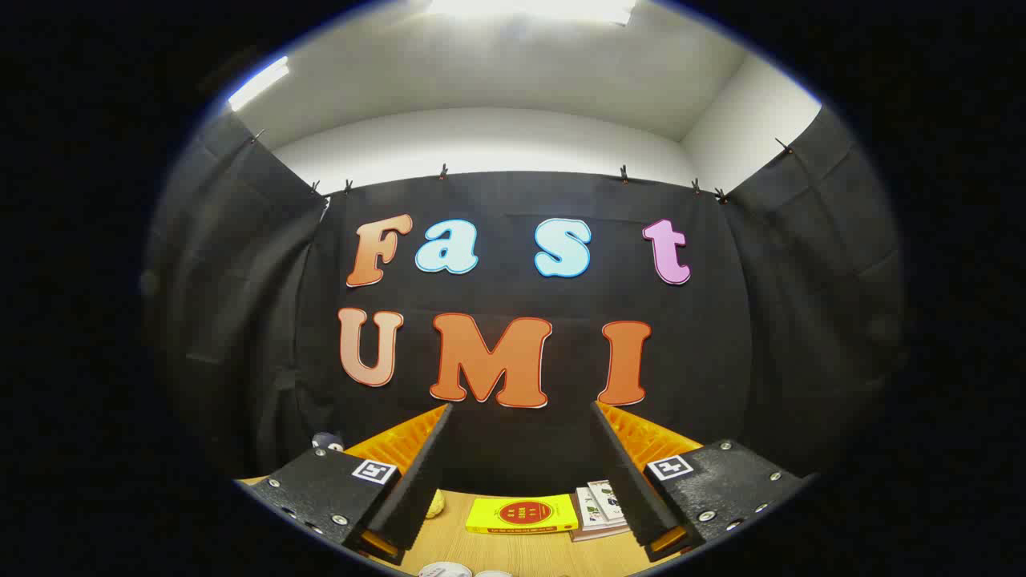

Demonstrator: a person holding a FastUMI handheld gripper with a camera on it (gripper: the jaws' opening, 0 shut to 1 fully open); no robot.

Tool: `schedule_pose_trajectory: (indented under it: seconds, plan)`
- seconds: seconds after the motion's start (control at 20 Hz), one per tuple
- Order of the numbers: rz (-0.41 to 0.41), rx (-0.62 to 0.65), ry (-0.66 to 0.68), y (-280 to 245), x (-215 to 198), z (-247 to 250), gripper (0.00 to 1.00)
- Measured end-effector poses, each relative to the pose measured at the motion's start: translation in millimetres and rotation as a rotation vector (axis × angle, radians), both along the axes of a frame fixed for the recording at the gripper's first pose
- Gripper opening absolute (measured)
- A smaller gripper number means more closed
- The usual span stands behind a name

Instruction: Open the storage box then place both shoes into the box .Put the left shoe in first, then the right shoe, with the right side of both shoes facing outward in a uniform manner.

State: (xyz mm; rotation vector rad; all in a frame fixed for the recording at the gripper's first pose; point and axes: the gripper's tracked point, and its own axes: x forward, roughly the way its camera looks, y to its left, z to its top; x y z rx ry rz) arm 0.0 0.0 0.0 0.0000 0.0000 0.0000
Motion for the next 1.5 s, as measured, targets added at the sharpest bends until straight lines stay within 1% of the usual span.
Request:
schedule_pose_trajectory:
  seconds: [0.85,1.1,1.3,1.5]
  plan:
    - [0.003,0.008,0.002,-1,4,-2,0.98]
    - [0.011,0.030,0.025,3,6,-9,0.98]
    - [0.051,0.082,0.113,18,4,-35,0.98]
    - [0.161,0.153,0.259,61,-6,-80,0.98]
